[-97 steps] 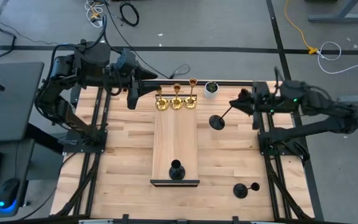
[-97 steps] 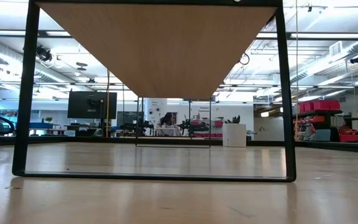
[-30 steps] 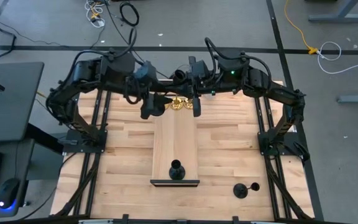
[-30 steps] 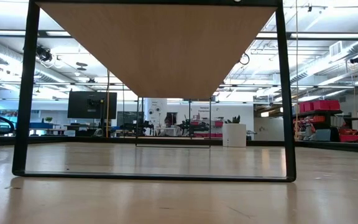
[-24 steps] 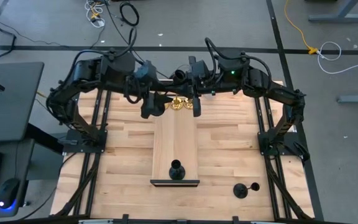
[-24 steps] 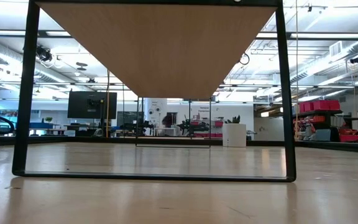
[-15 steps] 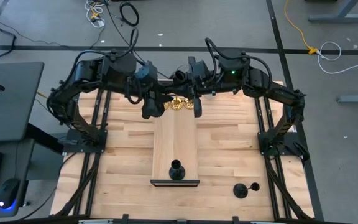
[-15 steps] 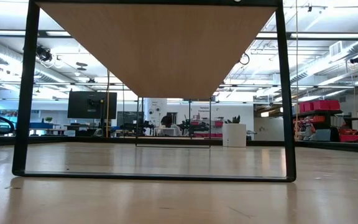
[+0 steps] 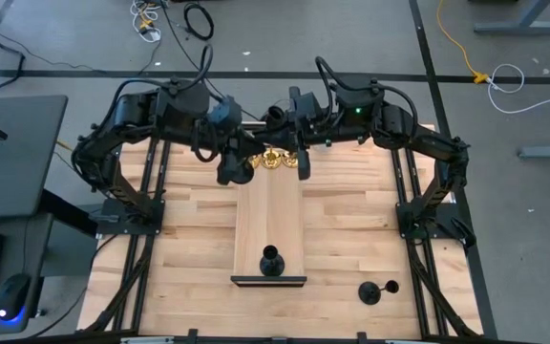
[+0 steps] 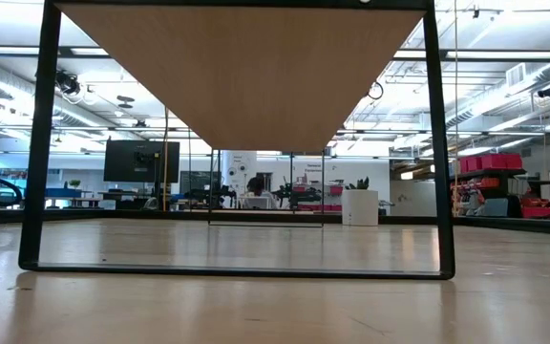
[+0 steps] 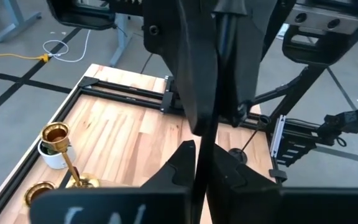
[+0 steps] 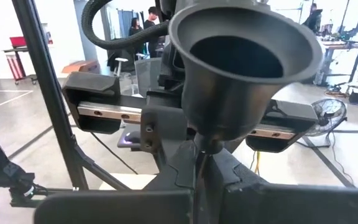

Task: Pick & Place candle stick holders
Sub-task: Put the top black candle holder on the shelf aligned with the other black candle holder

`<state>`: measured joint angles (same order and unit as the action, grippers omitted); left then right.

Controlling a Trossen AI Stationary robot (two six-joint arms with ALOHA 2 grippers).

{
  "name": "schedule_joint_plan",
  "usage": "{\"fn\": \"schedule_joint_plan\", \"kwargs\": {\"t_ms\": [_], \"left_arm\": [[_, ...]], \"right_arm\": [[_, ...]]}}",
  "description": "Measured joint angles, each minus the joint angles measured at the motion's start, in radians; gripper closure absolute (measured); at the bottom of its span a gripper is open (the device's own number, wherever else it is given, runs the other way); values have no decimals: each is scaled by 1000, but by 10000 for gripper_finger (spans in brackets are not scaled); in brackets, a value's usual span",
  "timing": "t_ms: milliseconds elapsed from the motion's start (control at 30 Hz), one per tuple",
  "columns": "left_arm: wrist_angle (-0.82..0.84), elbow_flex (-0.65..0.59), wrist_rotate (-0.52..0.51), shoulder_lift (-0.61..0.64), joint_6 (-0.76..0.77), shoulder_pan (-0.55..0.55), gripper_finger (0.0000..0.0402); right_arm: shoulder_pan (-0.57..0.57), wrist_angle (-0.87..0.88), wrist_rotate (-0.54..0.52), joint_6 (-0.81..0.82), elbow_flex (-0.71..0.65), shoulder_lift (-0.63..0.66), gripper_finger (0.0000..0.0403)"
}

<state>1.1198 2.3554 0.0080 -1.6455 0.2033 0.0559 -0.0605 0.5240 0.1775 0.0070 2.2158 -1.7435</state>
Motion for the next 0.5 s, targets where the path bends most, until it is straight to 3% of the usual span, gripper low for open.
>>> {"fn": "schedule_joint_plan", "kwargs": {"t_ms": [233, 500], "left_arm": [[5, 0, -16, 0, -8, 0, 390], [10, 0, -31, 0, 3, 0, 391]], "right_arm": [[0, 8, -4, -15, 0, 0, 388], [0, 44, -9, -36, 0, 13, 293]]}}
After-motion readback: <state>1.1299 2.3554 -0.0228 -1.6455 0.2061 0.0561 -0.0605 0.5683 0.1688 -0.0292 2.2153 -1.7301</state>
